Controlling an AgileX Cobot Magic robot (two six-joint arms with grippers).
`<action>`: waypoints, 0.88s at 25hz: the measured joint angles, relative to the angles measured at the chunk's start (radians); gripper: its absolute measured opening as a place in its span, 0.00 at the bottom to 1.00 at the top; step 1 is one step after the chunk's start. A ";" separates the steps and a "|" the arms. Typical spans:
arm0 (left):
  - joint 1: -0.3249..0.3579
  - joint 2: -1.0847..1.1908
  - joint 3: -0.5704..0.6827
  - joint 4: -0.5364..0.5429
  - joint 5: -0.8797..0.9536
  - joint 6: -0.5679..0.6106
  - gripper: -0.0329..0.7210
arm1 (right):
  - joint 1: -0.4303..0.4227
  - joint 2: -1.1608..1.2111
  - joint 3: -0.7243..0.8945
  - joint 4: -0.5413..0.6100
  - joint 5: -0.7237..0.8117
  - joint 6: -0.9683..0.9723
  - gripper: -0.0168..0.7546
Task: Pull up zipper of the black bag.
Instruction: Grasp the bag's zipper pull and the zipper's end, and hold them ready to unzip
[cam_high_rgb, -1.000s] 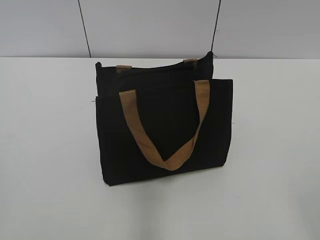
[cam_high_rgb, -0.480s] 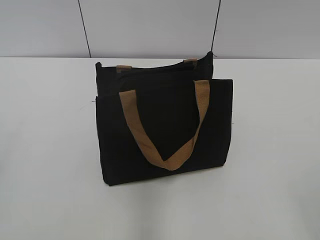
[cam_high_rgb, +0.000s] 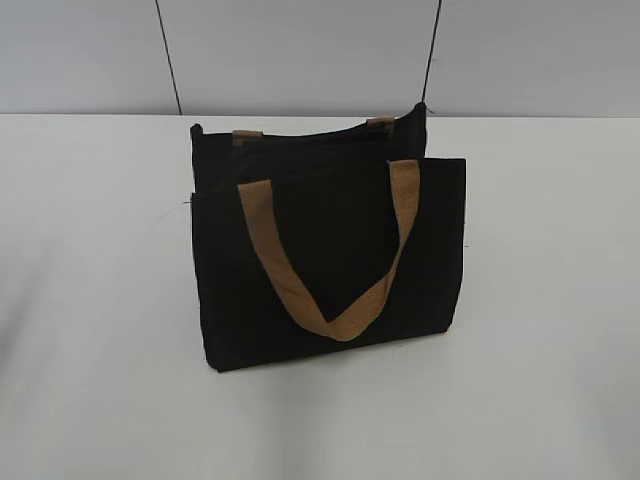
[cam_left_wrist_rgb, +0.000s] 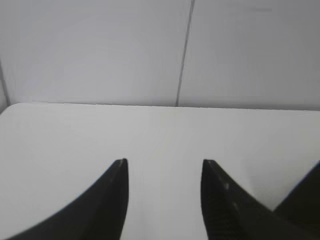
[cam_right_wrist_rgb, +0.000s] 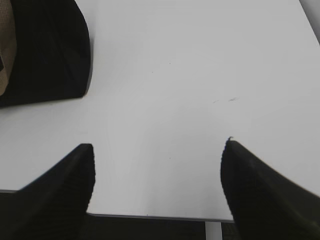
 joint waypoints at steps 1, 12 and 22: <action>-0.027 0.073 -0.010 0.031 -0.043 -0.005 0.52 | 0.000 0.000 0.000 0.000 0.000 0.000 0.79; -0.115 0.688 -0.204 0.678 -0.339 -0.244 0.45 | 0.000 0.000 0.000 0.000 0.000 0.000 0.79; -0.117 1.021 -0.338 0.994 -0.511 -0.307 0.46 | 0.000 0.000 0.000 0.000 0.000 0.000 0.79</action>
